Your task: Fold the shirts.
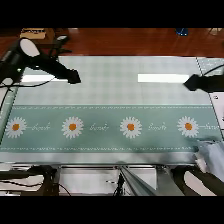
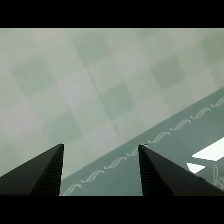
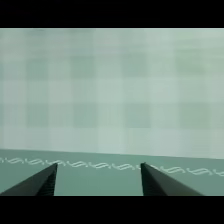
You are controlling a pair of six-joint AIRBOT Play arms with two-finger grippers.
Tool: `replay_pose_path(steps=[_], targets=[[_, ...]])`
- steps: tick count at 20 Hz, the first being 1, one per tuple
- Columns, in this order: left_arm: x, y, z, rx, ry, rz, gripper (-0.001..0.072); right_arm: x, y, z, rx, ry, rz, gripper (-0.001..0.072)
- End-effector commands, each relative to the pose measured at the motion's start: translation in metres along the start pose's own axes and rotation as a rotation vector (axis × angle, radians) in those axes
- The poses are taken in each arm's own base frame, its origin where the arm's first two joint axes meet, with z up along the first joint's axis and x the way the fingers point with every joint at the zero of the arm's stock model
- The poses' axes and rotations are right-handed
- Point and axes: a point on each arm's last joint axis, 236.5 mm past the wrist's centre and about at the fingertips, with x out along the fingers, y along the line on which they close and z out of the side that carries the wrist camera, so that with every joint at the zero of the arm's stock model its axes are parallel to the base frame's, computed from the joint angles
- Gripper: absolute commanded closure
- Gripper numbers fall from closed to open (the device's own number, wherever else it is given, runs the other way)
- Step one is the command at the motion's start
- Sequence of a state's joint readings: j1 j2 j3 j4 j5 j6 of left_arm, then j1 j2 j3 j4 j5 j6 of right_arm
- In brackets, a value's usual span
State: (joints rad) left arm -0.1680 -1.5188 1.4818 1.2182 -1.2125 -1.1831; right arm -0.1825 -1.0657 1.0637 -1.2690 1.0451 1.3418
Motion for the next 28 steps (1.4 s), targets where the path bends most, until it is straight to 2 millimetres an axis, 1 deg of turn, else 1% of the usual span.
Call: replay_pose_path(steps=[1,3,4,6,7,8,11,20,28], targets=[[-0.007,-0.051,0.0,0.046,0.03,0.049,0.0152,0.043,0.054,-0.028,-0.128,0.141,0.007,0.0119],[-0.028,-0.057,0.001,0.003,0.0,0.084,0.0152,0.037,0.07,-0.027,-0.091,0.152,0.048,0.012],[-0.039,-0.057,0.005,-0.01,-0.034,0.1,0.0155,0.032,0.076,-0.022,-0.086,0.144,0.066,0.0121],[-0.057,-0.06,0.02,-0.054,-0.124,0.107,0.0157,0.024,0.078,-0.005,-0.104,0.099,0.065,0.012],[-0.06,-0.063,0.022,-0.066,-0.139,0.098,0.0157,0.022,0.079,0.003,-0.107,0.071,0.066,0.0121],[-0.06,-0.067,0.022,-0.065,-0.136,0.089,0.0157,0.022,0.081,0.008,-0.102,0.05,0.073,0.012],[-0.057,-0.066,0.022,-0.064,-0.129,0.089,0.0157,0.022,0.082,0.014,-0.099,0.025,0.075,0.0121],[-0.049,-0.064,0.02,-0.068,-0.113,0.088,0.0157,0.022,0.081,0.017,-0.1,0.013,0.072,0.0121],[-0.028,-0.059,0.015,-0.079,-0.066,0.087,0.0157,0.022,0.081,0.017,-0.1,0.013,0.072,0.0121]])
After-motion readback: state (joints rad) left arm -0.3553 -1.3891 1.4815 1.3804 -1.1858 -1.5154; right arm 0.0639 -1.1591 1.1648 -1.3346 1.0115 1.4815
